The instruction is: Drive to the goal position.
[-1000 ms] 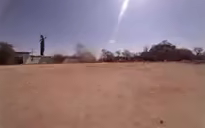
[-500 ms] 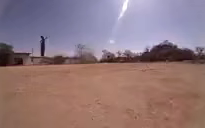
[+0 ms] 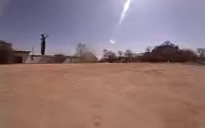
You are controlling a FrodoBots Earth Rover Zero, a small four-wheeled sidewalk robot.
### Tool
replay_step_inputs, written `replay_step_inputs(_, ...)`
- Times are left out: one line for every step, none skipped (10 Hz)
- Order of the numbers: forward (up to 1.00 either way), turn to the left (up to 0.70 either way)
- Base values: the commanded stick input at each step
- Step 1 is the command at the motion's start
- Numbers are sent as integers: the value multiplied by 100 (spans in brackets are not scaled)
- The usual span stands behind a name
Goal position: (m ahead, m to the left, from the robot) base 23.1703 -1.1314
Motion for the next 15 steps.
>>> replay_step_inputs(100, 0)
replay_step_inputs(100, 0)
replay_step_inputs(100, 0)
replay_step_inputs(100, 0)
replay_step_inputs(100, 0)
replay_step_inputs(100, 0)
replay_step_inputs(100, 0)
replay_step_inputs(100, 0)
replay_step_inputs(100, 0)
replay_step_inputs(100, 0)
replay_step_inputs(100, 0)
replay_step_inputs(100, 0)
replay_step_inputs(100, 0)
replay_step_inputs(100, 0)
replay_step_inputs(100, 0)
